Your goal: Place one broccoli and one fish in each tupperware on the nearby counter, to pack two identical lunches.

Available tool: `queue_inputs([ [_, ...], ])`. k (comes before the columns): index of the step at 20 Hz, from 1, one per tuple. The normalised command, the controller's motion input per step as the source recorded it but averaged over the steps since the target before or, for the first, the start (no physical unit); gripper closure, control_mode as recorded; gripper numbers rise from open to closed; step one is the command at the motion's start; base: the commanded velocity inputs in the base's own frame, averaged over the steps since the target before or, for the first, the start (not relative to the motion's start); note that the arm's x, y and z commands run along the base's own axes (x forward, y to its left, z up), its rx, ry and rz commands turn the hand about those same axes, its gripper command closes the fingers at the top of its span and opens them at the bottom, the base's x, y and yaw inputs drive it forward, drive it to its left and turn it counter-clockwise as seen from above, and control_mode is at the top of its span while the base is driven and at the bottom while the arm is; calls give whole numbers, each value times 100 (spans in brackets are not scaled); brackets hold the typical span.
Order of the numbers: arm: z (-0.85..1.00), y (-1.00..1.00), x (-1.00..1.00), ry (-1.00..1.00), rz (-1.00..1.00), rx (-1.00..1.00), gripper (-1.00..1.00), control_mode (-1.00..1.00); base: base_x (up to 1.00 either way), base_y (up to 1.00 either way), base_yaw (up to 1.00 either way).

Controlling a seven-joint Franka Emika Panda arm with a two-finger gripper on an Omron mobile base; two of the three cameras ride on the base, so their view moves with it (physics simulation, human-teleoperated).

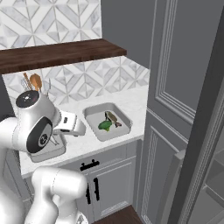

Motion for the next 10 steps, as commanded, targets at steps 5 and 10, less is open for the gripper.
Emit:
queue_inputs([
  [5,-1,2,-14,-5,-2,0,-100,-100,0,0,0],
  [10,-2,0,-6,0,0,0,-100,100,-34,-4,-2],
])
